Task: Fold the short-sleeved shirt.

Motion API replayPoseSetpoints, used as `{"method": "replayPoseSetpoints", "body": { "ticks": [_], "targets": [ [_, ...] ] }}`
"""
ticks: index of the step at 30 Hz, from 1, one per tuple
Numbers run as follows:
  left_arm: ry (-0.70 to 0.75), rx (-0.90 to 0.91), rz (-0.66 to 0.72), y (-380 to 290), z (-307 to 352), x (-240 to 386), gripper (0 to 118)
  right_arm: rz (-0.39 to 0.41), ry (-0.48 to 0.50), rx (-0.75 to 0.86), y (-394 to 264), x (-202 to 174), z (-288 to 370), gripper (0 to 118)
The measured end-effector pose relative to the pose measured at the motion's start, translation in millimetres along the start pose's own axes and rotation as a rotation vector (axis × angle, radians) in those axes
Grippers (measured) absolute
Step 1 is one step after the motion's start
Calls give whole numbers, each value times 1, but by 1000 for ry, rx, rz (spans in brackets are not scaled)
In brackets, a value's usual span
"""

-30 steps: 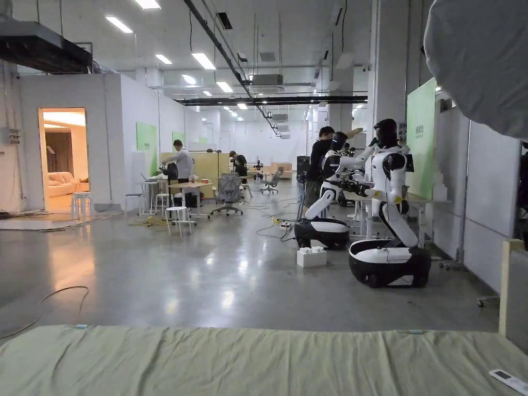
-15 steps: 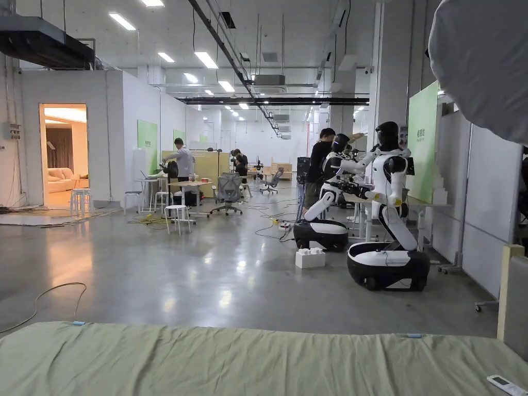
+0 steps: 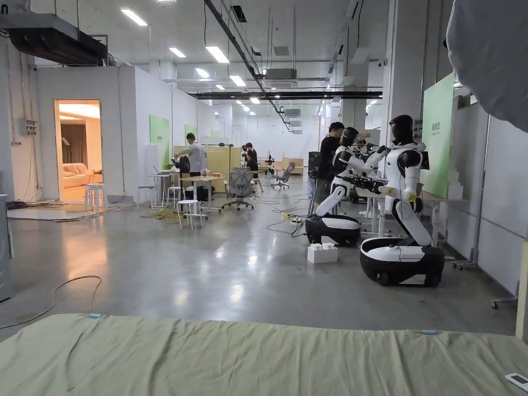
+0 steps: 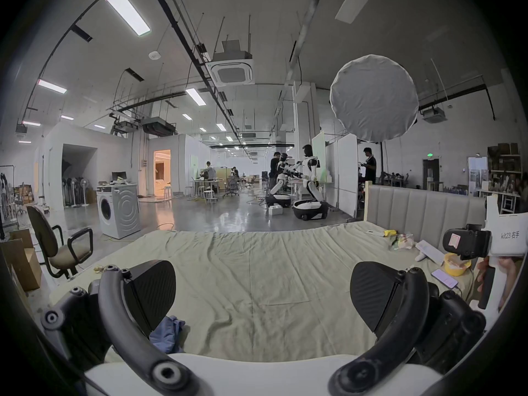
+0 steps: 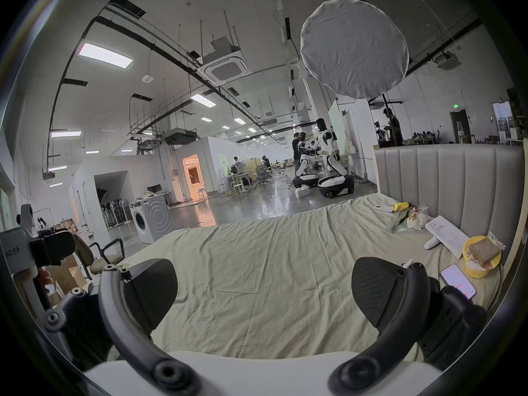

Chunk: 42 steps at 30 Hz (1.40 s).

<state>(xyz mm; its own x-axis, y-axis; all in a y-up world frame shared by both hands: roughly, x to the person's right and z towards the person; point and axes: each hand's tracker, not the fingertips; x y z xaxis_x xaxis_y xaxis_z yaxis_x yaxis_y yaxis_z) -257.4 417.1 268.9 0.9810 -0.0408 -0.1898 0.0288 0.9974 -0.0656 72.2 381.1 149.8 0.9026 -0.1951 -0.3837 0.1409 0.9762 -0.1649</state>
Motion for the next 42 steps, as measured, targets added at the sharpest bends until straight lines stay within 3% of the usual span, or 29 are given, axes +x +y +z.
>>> {"method": "replayPoseSetpoints", "body": {
  "ticks": [6, 9, 10, 13, 15, 19, 25, 28, 35, 42],
  "targets": [
    [-4, -8, -6, 2, 2, -2, 118, 77, -26, 18, 3, -6, 3, 118],
    [4, -11, -1, 2, 2, -4, 118, 77, -71, 25, 9, -7, 1, 118],
    [7, -12, 5, 3, 2, -5, 118, 26, -139, -52, 9, -7, -2, 118],
    [5, -21, 36, 5, 0, -6, 118, 34, -313, -79, 13, -13, -6, 118],
    [3, -21, 47, 7, 0, -7, 118, 7, -273, -79, 15, -14, -7, 118],
    [0, -27, 44, 8, 0, -7, 118, -126, -138, -76, 20, -11, 1, 118],
    [-6, -36, 57, 8, -1, -6, 118, -226, -203, -224, 38, -21, 3, 118],
    [-9, -43, 59, 8, -1, -2, 118, -269, -142, -200, 39, -23, 4, 118],
    [-28, -53, 28, 8, 1, 4, 118, -171, -188, -160, 39, -32, 5, 118],
    [-33, -31, 33, 11, 4, 3, 118, -263, -195, -148, 39, -21, 6, 118]
  ]
}}
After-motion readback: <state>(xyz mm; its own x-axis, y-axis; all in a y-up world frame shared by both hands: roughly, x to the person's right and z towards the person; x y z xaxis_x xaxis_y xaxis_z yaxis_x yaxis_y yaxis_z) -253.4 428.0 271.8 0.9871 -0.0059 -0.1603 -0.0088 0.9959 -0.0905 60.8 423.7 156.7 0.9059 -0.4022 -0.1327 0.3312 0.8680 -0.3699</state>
